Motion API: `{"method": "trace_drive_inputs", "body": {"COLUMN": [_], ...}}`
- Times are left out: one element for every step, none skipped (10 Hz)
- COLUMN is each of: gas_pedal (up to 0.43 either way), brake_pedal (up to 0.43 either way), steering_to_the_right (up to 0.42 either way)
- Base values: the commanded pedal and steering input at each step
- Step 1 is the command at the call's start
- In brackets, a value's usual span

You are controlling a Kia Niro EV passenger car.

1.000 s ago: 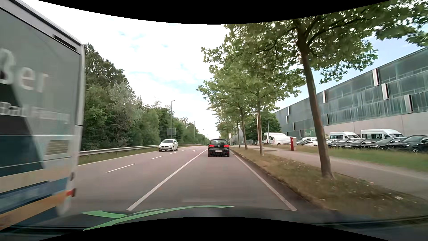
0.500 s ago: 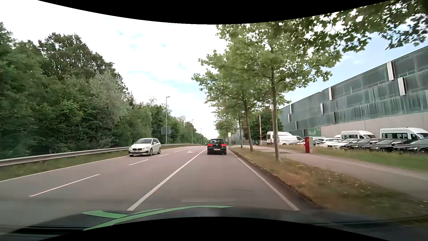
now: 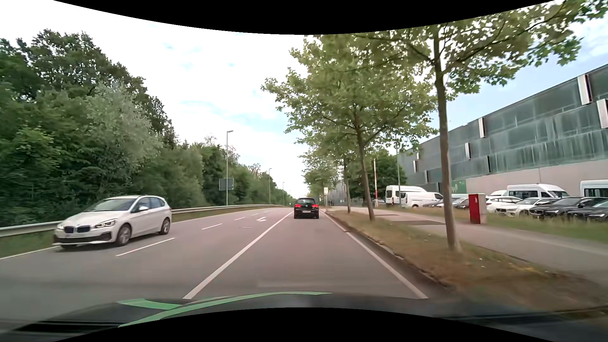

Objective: Follow the waypoints while adhering to traffic rules and regulations

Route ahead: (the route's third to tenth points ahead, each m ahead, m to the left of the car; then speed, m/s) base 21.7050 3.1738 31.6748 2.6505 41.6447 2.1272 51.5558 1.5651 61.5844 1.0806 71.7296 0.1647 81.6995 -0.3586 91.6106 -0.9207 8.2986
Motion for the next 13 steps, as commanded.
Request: {"method": "trace_drive_inputs", "body": {"gas_pedal": [0.260, 0.260, 0.260, 0.260, 0.260, 0.260, 0.260, 0.240, 0.220, 0.220, 0.220, 0.209, 0.189], "brake_pedal": [0.000, 0.000, 0.000, 0.000, 0.000, 0.000, 0.000, 0.000, 0.000, 0.000, 0.000, 0.000, 0.000], "steering_to_the_right": [0.006, 0.006, 0.005, 0.005, 0.005, 0.005, 0.005, 0.004, 0.004, 0.004, 0.004, 0.004, 0.004]}}
